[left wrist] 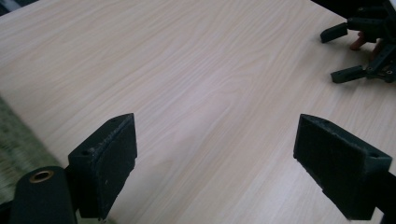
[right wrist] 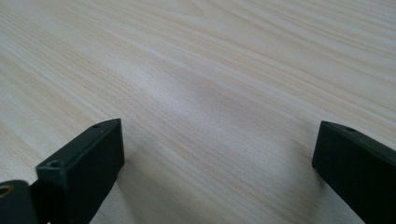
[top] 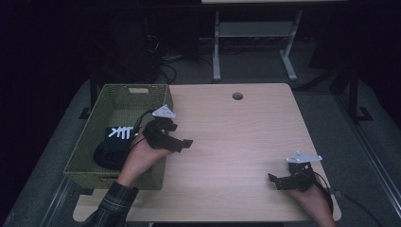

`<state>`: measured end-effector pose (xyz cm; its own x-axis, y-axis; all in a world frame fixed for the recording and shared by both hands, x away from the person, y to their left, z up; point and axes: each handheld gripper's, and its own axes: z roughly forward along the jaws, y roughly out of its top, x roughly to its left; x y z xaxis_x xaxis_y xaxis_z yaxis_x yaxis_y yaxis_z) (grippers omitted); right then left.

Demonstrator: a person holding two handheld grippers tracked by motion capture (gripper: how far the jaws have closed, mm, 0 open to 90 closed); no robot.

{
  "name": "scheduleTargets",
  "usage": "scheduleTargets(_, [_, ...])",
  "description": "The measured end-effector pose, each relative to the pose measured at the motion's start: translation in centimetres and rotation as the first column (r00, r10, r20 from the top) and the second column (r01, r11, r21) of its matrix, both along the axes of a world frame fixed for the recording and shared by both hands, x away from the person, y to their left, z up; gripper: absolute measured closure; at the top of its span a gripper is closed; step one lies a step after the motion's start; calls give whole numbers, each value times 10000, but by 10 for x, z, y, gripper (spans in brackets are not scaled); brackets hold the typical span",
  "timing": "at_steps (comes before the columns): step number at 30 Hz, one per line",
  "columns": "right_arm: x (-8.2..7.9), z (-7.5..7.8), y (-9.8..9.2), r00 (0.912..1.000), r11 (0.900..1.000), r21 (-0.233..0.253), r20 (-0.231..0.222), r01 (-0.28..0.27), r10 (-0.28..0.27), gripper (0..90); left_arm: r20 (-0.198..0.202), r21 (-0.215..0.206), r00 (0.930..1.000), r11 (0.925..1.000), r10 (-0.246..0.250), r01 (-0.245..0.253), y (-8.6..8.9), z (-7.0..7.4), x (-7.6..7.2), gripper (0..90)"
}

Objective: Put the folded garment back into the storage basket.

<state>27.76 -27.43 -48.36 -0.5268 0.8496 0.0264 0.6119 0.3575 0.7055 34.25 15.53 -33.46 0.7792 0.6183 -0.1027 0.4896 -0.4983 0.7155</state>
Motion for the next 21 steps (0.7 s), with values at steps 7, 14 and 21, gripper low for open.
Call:
scheduleTargets(7, [0, 0, 0, 10000, 10000, -1, -2, -1, 1, 20, 174, 35, 9995, 9997, -250, 249, -24, -9, -7, 132])
scheduleTargets(14, [0, 0, 0, 10000, 10000, 0, -2, 1, -1, 20, 114, 44, 9990, 9990, -440, 440, -41, -27, -12, 132])
scheduleTargets(21, [0, 0, 0, 10000, 10000, 3, -9, 6, -6, 20, -28, 292, 9974, 9970, -715, 716, -56, -48, -16, 132])
